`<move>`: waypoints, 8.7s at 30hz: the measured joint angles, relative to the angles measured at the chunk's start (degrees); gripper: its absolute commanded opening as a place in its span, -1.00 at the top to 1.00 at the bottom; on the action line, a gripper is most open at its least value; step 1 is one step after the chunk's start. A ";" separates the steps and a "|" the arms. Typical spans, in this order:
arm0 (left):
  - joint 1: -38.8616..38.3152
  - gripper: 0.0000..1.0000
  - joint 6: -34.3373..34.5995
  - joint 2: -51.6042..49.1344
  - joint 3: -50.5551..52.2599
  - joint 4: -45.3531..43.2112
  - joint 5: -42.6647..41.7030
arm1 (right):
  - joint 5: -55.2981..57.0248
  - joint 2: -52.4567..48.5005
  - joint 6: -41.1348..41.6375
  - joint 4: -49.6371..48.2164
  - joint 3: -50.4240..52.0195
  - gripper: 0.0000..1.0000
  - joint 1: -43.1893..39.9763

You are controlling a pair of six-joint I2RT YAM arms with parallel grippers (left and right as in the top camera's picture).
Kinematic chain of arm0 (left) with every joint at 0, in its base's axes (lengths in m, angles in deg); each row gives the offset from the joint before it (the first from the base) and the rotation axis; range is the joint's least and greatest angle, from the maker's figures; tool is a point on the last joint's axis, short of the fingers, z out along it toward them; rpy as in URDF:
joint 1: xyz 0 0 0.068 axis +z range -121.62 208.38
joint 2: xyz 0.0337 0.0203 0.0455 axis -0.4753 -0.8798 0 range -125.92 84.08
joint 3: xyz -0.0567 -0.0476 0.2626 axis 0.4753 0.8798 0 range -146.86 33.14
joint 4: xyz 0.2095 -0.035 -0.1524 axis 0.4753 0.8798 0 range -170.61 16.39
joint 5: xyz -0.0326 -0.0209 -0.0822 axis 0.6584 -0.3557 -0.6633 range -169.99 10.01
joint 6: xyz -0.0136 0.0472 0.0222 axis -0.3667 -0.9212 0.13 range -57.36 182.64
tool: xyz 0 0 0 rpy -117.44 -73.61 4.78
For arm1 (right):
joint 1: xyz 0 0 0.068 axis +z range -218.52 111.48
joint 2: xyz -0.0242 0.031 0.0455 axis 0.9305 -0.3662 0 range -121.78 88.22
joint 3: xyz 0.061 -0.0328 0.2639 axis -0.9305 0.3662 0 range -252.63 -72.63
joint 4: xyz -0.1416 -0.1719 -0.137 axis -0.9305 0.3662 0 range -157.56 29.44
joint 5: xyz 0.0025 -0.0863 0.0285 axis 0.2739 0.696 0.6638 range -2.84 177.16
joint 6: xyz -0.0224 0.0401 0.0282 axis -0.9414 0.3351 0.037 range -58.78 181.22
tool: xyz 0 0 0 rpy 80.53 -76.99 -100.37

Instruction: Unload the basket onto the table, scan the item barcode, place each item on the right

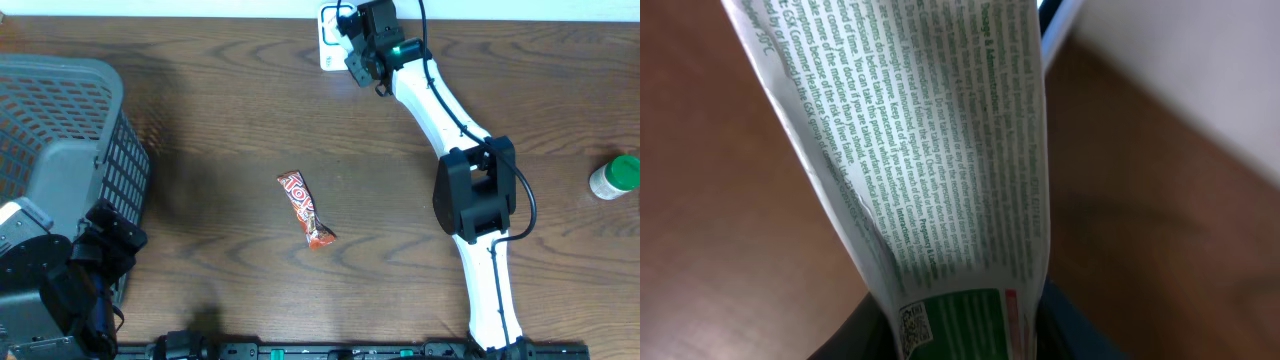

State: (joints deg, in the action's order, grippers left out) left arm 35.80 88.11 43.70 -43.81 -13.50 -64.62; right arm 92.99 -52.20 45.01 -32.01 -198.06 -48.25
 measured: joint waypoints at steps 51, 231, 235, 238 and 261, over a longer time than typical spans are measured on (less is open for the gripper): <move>0.00 -0.96 0.00 0.00 0.00 0.02 0.00 | 37.03 1.97 6.05 28.68 -0.74 0.98 -7.34; 0.00 -0.96 0.00 0.00 0.00 0.02 0.00 | -36.15 21.75 27.54 26.51 48.37 -0.98 -5.09; 0.00 -0.96 0.02 0.00 0.00 0.00 0.00 | -35.63 21.86 25.22 26.40 45.51 -0.98 -4.85; 0.00 -0.96 0.02 0.00 0.00 0.02 0.00 | -35.47 21.86 23.32 26.23 45.31 -0.98 -4.26; 0.00 -0.96 0.00 0.00 0.00 0.02 0.00 | -25.77 22.58 23.76 9.49 46.34 0.69 10.56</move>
State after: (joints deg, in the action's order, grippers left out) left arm 35.80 88.11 43.70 -43.81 -13.48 -64.62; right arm 67.22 -29.62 68.77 -22.52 -151.72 -37.69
